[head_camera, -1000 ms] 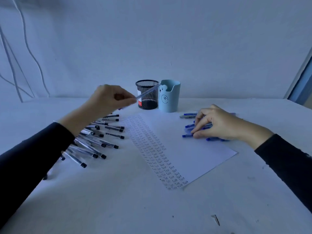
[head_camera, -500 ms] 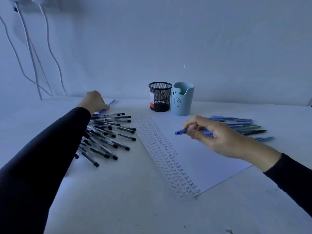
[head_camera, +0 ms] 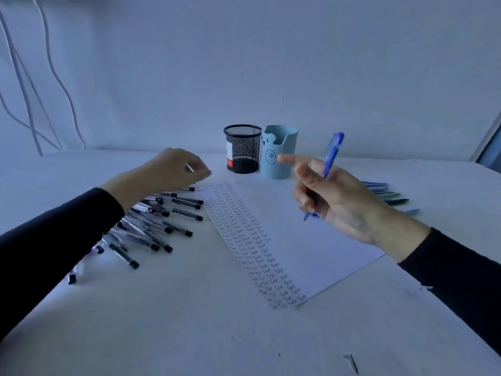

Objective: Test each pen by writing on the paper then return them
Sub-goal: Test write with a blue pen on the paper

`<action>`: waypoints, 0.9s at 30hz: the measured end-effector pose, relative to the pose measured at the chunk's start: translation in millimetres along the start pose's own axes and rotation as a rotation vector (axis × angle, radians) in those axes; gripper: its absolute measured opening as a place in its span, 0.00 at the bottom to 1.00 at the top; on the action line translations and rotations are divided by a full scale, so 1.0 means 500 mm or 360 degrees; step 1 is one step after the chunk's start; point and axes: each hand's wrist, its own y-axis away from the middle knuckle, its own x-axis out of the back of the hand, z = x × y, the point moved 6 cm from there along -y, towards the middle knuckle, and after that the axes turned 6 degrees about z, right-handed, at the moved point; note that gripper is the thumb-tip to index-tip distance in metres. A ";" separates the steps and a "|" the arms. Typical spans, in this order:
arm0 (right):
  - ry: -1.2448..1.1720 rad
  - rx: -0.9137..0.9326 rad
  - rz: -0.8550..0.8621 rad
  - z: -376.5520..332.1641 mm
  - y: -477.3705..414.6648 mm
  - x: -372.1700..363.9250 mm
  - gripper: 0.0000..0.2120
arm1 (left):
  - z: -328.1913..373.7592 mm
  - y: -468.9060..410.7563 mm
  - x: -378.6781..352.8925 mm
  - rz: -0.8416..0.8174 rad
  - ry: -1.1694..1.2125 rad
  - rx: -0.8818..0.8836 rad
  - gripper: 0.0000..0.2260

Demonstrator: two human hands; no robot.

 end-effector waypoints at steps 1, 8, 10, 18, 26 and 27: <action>-0.0073 -0.0046 0.0008 0.005 0.001 -0.002 0.22 | 0.029 0.018 -0.011 -0.0018 -0.0020 -0.0105 0.18; 0.0012 -0.0391 -0.0077 0.050 0.015 -0.033 0.25 | 0.088 0.077 -0.056 -0.0255 -0.0212 -0.0344 0.35; 0.0079 -0.0432 -0.0080 0.057 0.014 -0.038 0.21 | 0.085 0.081 -0.059 -0.0254 -0.0096 -0.0312 0.32; 0.0859 -0.0230 0.0085 0.067 0.004 -0.048 0.13 | 0.080 0.084 -0.065 -0.0233 0.0051 -0.0269 0.34; 0.0857 -0.0079 0.0324 0.078 0.003 -0.044 0.21 | 0.080 0.084 -0.068 -0.0263 0.0059 -0.0259 0.30; 0.0857 -0.0072 0.0299 0.079 0.004 -0.047 0.21 | 0.080 0.083 -0.069 -0.0262 0.0049 -0.0259 0.29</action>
